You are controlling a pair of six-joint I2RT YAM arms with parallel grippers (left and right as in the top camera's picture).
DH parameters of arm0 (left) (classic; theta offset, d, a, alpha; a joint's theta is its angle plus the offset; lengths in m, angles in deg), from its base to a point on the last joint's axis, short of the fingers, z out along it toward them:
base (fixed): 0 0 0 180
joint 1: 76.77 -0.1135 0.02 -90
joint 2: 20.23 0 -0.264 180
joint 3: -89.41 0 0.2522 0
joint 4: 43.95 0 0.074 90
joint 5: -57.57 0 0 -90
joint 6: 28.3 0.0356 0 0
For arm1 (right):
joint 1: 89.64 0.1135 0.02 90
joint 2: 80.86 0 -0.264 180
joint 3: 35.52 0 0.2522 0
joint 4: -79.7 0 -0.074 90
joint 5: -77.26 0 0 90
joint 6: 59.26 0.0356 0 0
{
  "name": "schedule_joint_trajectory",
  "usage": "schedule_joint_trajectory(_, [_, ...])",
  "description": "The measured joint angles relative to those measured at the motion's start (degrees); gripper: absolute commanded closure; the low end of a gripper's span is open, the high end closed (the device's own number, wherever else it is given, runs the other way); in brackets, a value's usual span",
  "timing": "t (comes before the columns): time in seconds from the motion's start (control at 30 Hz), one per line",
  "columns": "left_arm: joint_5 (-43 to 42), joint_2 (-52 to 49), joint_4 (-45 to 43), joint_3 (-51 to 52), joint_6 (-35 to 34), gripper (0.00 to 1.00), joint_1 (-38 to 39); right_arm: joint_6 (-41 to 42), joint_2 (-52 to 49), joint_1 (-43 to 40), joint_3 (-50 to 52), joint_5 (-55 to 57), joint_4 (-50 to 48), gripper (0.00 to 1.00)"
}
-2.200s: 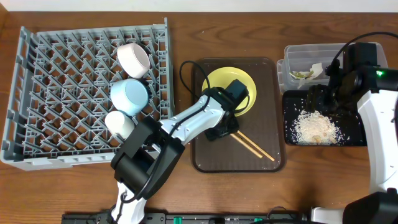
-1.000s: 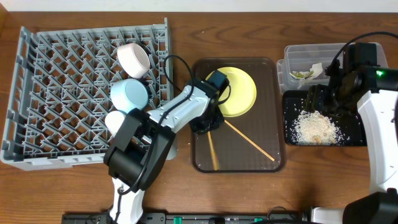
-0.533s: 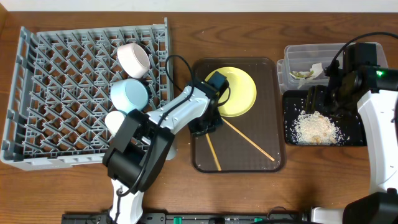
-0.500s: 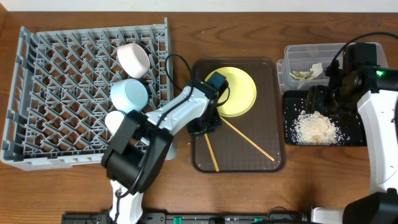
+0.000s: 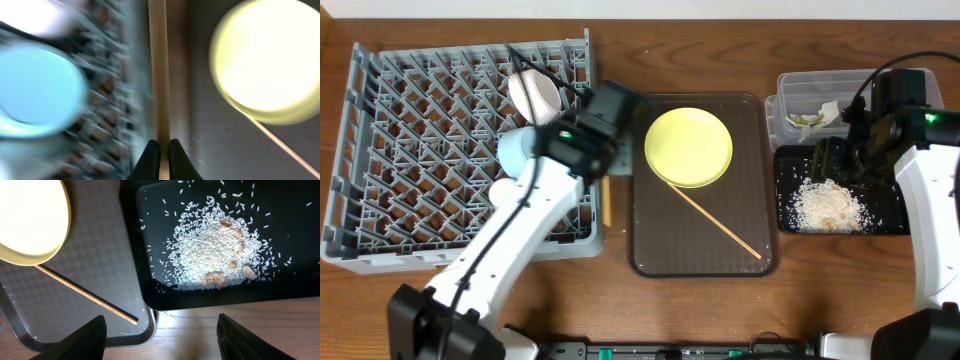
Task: Sort waste into correct bins and load items into the dishwasher rack
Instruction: 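Carry the chopstick to the dish rack and drop it in, then reach the left gripper back to the remaining chopstick and grasp it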
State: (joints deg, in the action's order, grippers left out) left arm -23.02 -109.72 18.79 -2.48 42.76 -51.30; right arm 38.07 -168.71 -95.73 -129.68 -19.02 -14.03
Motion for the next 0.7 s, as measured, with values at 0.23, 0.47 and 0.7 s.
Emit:
schedule_joint_trajectory(0.23, [3.15,-3.04,-2.89,0.0,4.63,0.93,-7.19,-0.02,0.0,0.0,0.0,0.0,0.09,0.32])
schedule_joint_trajectory(0.47, [2.54,-6.38,-3.96,0.0,5.68,0.86,-8.61,-0.04,0.0,0.0,0.0,0.0,0.07,0.32])
schedule_joint_trajectory(0.7, [0.31,-7.28,-4.07,0.0,5.92,0.61,-8.59,-0.15,0.0,0.0,0.0,0.0,0.17,0.32])
